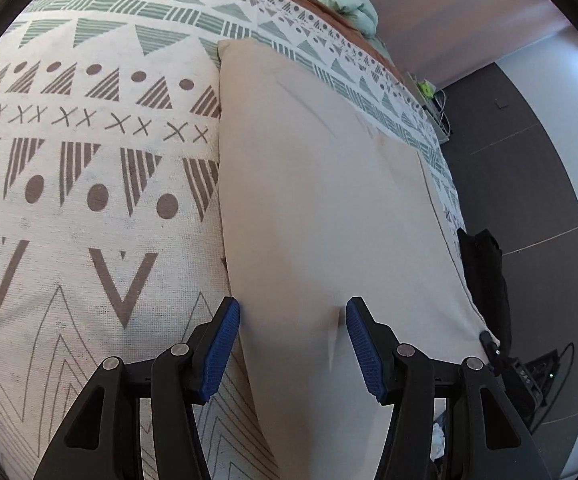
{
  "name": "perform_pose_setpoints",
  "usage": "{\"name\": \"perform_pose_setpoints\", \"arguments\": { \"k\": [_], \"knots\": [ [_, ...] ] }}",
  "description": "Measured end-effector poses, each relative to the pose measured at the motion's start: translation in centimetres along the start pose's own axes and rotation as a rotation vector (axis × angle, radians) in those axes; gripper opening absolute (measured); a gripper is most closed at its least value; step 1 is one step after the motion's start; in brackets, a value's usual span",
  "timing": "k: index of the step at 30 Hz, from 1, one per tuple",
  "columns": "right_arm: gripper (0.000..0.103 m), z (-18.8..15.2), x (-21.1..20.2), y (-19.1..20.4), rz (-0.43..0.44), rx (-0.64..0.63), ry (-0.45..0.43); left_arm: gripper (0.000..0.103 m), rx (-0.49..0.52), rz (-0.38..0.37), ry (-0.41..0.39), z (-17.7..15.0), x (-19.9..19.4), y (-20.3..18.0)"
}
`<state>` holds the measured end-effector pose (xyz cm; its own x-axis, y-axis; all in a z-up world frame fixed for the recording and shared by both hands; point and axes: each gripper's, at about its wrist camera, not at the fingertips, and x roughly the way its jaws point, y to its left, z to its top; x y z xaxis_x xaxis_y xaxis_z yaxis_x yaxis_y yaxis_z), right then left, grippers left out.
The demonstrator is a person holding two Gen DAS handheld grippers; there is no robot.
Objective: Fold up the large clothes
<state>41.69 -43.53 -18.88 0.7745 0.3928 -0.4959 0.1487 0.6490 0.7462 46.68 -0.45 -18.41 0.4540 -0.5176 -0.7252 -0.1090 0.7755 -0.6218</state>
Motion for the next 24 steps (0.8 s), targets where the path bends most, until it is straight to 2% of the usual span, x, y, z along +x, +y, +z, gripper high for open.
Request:
{"name": "perform_pose_setpoints", "arguments": {
  "k": [3,10,19,24],
  "knots": [
    [0.010,-0.1,-1.6,0.0,-0.008,-0.005,0.009,0.052,0.013,-0.026,-0.011,-0.2,-0.5,-0.4],
    [0.009,-0.3,-4.0,-2.5,-0.053,0.017,-0.004,0.052,0.038,-0.039,-0.012,-0.6,-0.7,-1.2],
    [0.009,-1.2,-2.0,-6.8,-0.088,0.118,0.073,0.052,0.054,-0.023,0.021,-0.5,0.8,-1.8],
    [0.009,-1.7,-2.6,-7.1,-0.070,0.096,0.080,0.052,0.049,-0.011,0.039,-0.4,1.6,-2.1]
  ]
}}
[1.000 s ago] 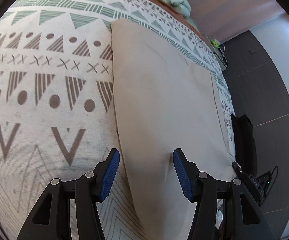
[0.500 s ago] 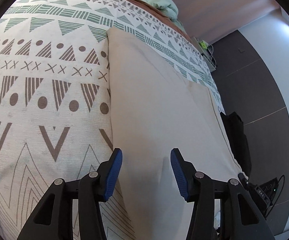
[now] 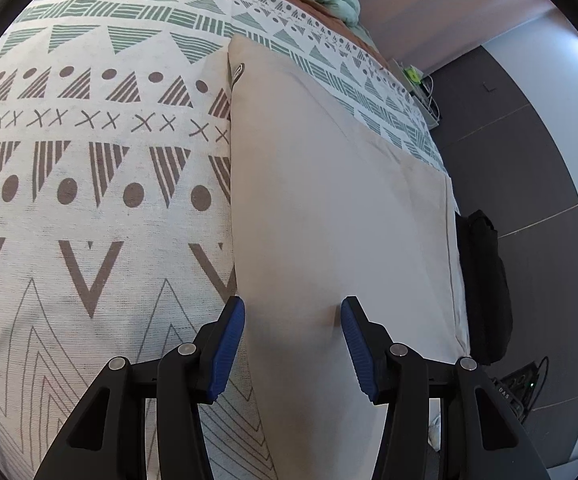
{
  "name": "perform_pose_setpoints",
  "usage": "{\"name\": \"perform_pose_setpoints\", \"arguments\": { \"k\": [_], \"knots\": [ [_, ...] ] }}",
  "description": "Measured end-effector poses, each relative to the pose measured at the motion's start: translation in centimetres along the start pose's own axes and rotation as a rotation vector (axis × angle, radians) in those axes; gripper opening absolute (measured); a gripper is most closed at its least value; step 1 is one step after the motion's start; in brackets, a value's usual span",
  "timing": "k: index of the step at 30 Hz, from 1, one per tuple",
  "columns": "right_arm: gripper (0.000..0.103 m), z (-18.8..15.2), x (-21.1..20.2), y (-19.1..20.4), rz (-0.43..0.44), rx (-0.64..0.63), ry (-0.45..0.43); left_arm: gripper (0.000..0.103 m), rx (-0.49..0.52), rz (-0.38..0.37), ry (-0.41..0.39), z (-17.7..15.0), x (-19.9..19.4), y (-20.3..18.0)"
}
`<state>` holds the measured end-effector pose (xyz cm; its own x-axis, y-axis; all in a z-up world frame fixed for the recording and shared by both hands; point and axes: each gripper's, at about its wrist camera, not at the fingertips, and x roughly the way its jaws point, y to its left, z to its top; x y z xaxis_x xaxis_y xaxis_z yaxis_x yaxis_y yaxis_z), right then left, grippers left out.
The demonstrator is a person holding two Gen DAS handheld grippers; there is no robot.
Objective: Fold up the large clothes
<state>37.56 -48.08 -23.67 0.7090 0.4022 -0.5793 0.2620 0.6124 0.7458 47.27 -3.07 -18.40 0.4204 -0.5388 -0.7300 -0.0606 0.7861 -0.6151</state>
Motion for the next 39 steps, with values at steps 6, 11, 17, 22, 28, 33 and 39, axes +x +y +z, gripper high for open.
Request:
{"name": "perform_pose_setpoints", "arguments": {
  "k": [6,11,17,22,28,33,39],
  "knots": [
    [0.029,0.9,-0.8,0.1,-0.020,-0.041,0.025,0.052,0.026,0.035,-0.022,0.1,0.0,-1.0],
    [0.053,3.1,-2.6,0.6,-0.028,-0.117,-0.016,0.052,0.019,0.050,-0.020,0.2,0.1,-1.2],
    [0.055,6.3,-0.8,1.0,-0.009,-0.192,0.075,0.052,0.023,0.093,-0.029,0.3,0.5,-1.3],
    [0.055,8.6,2.1,2.0,-0.012,-0.267,0.179,0.052,0.012,0.105,-0.046,0.6,0.8,-0.9],
    [0.055,10.7,6.6,3.5,-0.008,-0.339,0.315,0.052,0.005,0.120,-0.057,1.5,1.4,-0.8],
    [0.055,12.5,10.5,4.9,-0.007,-0.383,0.411,0.052,0.000,0.135,-0.069,2.4,1.9,-1.0],
    [0.064,13.4,15.1,6.7,-0.008,-0.439,0.491,0.052,-0.012,0.135,-0.093,2.9,2.3,-0.6]
  ]
}}
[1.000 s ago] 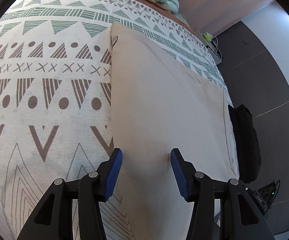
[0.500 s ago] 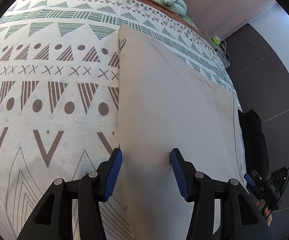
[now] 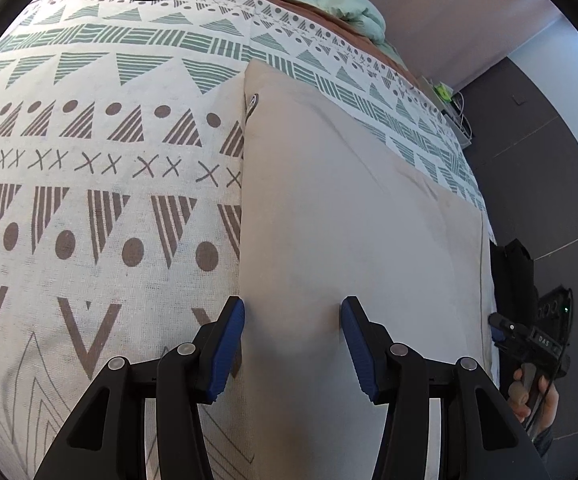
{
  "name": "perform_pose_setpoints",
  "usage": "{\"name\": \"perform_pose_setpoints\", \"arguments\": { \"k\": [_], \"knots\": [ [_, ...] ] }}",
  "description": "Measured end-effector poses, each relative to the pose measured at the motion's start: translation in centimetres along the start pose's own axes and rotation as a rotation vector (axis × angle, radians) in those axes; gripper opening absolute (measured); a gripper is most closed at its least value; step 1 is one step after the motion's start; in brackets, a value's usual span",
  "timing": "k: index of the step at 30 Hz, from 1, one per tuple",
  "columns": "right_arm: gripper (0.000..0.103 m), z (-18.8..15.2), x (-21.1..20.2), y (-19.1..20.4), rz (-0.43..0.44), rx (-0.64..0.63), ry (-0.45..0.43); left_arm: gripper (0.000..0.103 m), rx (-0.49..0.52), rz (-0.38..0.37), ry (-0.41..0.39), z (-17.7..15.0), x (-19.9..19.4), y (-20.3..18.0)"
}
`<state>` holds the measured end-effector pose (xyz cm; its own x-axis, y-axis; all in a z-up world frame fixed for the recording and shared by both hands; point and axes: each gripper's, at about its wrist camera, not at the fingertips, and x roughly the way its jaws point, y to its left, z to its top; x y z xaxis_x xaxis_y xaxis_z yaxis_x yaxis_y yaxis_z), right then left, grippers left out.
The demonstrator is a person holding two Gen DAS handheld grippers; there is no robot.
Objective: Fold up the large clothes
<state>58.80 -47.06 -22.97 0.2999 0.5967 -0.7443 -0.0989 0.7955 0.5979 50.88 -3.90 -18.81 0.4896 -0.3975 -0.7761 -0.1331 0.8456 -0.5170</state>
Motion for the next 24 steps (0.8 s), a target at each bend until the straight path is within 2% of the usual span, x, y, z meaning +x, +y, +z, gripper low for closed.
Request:
{"name": "perform_pose_setpoints", "arguments": {
  "k": [4,10,17,23,24],
  "knots": [
    [0.064,1.8,2.5,0.6,0.045,-0.010,0.060,0.052,-0.034,-0.005,0.009,0.5,0.6,0.5],
    [0.064,4.1,5.2,1.4,0.105,-0.021,0.080,0.052,-0.052,-0.006,0.001,1.7,1.1,0.9],
    [0.063,6.9,7.8,0.5,0.255,0.096,0.128,0.052,-0.069,-0.007,-0.001,3.4,2.3,1.3],
    [0.059,8.2,9.7,2.2,0.253,0.059,0.143,0.052,-0.085,-0.005,-0.021,4.4,2.9,1.7],
    [0.052,8.2,9.6,2.4,0.245,0.049,0.141,0.052,-0.084,-0.004,-0.026,4.5,3.0,1.7]
  ]
}}
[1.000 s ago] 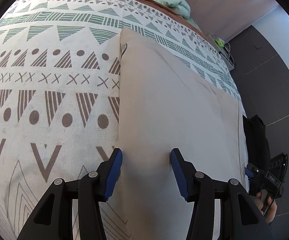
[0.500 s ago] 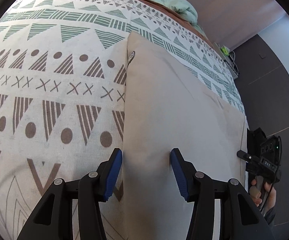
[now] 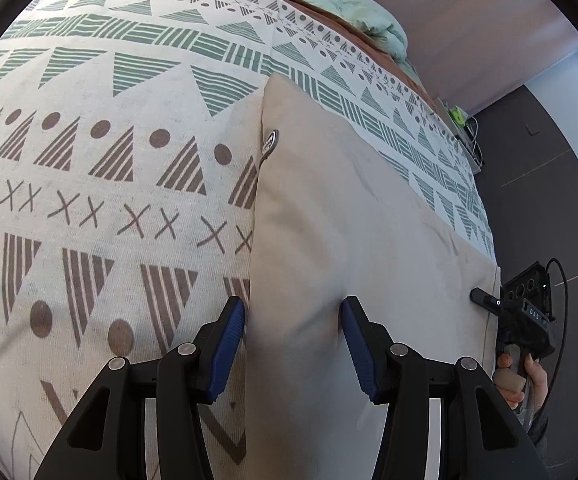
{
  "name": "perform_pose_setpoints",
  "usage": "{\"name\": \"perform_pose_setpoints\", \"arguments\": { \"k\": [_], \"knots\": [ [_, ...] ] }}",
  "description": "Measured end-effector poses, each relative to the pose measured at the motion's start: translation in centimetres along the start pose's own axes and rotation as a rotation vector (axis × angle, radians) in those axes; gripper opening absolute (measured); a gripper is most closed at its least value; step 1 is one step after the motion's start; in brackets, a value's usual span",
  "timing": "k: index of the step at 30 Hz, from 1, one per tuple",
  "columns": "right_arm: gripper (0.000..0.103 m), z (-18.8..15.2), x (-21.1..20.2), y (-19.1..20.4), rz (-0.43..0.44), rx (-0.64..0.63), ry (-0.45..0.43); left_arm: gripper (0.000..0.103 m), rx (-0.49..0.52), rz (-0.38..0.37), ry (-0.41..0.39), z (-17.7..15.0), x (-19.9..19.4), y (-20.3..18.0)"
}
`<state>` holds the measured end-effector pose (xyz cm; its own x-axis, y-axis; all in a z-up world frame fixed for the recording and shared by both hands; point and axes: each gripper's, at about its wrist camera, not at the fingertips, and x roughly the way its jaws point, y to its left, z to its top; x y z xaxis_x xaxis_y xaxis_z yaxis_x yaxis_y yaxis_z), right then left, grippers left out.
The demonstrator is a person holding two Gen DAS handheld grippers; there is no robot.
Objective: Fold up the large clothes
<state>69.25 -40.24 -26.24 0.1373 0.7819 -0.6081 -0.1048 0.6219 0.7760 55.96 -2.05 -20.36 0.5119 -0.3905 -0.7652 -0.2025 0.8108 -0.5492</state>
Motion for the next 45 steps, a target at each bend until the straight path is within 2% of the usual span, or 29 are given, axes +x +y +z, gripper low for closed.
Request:
{"name": "perform_pose_setpoints", "arguments": {
  "k": [1,3,4,7,9,13,22,32,38,45],
  "knots": [
    [0.042,-0.1,0.1,0.2,-0.016,-0.012,-0.002,0.046,0.003,-0.002,-0.007,0.1,0.0,-0.1],
    [0.032,-0.3,0.1,0.7,-0.046,-0.032,-0.007,0.041,0.006,-0.001,-0.008,0.2,0.0,-0.2],
    [0.026,-0.6,-0.1,1.3,-0.059,-0.056,-0.018,0.035,0.005,-0.003,-0.011,0.1,-0.1,-0.3],
    [0.018,-1.2,-1.1,3.2,-0.075,-0.110,-0.053,0.025,0.022,0.007,-0.025,-0.1,-0.4,-0.8],
    [0.016,-1.9,-2.7,4.6,-0.029,-0.116,-0.086,0.020,0.043,0.008,-0.043,-0.3,-0.9,-1.1],
    [0.014,-4.0,-5.1,7.9,-0.009,-0.165,-0.133,0.010,0.040,-0.037,-0.079,-0.6,-2.9,-1.7],
    [0.014,-9.7,-12.1,14.0,0.005,-0.255,-0.238,0.006,0.089,-0.125,-0.203,-2.8,-11.0,-4.8],
    [0.014,-15.7,-20.3,20.4,0.018,-0.358,-0.360,0.004,0.170,-0.232,-0.311,-5.8,-19.2,-10.3],
    [0.014,-18.2,-26.3,23.0,-0.008,-0.405,-0.441,0.004,0.215,-0.288,-0.339,-7.0,-22.5,-14.6],
    [0.013,-21.2,-34.0,24.0,-0.047,-0.420,-0.532,0.004,0.306,-0.361,-0.343,-9.2,-25.7,-21.8]
  ]
}}
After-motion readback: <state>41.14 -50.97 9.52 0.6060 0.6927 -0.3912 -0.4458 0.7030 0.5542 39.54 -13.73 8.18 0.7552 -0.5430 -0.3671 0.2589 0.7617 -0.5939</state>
